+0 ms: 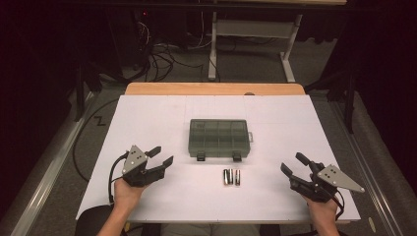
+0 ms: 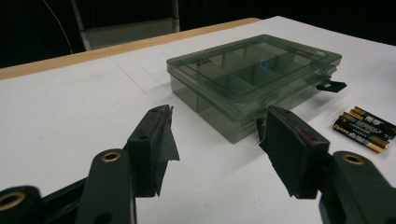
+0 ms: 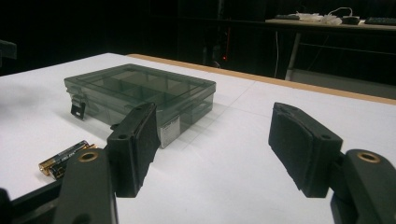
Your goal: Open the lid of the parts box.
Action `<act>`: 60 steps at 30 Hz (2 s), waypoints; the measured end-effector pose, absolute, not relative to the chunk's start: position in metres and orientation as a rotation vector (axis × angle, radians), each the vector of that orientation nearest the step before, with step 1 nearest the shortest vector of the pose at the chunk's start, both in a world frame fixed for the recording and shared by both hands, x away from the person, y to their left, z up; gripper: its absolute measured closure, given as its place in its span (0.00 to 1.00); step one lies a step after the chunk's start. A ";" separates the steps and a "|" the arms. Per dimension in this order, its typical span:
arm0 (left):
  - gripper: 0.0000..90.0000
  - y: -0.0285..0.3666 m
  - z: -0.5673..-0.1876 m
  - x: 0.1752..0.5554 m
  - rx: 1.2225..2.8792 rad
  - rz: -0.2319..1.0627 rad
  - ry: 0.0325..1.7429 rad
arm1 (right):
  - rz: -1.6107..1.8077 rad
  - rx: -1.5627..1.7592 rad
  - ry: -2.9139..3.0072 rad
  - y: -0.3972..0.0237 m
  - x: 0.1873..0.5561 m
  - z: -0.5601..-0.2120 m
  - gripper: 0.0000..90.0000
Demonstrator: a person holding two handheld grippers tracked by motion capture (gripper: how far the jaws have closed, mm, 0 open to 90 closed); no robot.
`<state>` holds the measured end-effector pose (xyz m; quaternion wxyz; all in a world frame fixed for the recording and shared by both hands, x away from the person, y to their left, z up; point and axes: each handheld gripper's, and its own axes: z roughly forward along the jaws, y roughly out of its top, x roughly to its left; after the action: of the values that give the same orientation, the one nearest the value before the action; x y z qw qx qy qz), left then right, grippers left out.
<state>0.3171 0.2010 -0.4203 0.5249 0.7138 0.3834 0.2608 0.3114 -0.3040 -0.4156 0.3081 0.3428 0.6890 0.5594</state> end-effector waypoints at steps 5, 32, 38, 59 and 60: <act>0.47 0.201 -0.420 0.317 1.715 0.624 0.913 | 1.482 0.914 1.818 -0.305 0.312 -0.416 0.39; 0.44 0.198 -0.420 0.321 1.721 0.620 0.951 | 1.490 0.929 1.799 -0.306 0.313 -0.415 0.42; 0.45 0.198 -0.419 0.321 1.724 0.635 0.941 | 1.501 0.928 1.796 -0.305 0.316 -0.414 0.42; 0.45 0.193 -0.416 0.331 1.700 0.631 0.934 | 1.516 0.915 1.809 -0.294 0.326 -0.407 0.42; 0.45 0.194 -0.415 0.331 1.692 0.627 0.935 | 1.516 0.916 1.810 -0.293 0.326 -0.406 0.42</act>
<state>0.3312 0.1936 -0.4154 0.5267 0.7076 0.3911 0.2624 0.3259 -0.2930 -0.4059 0.2998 0.3449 0.6819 0.5711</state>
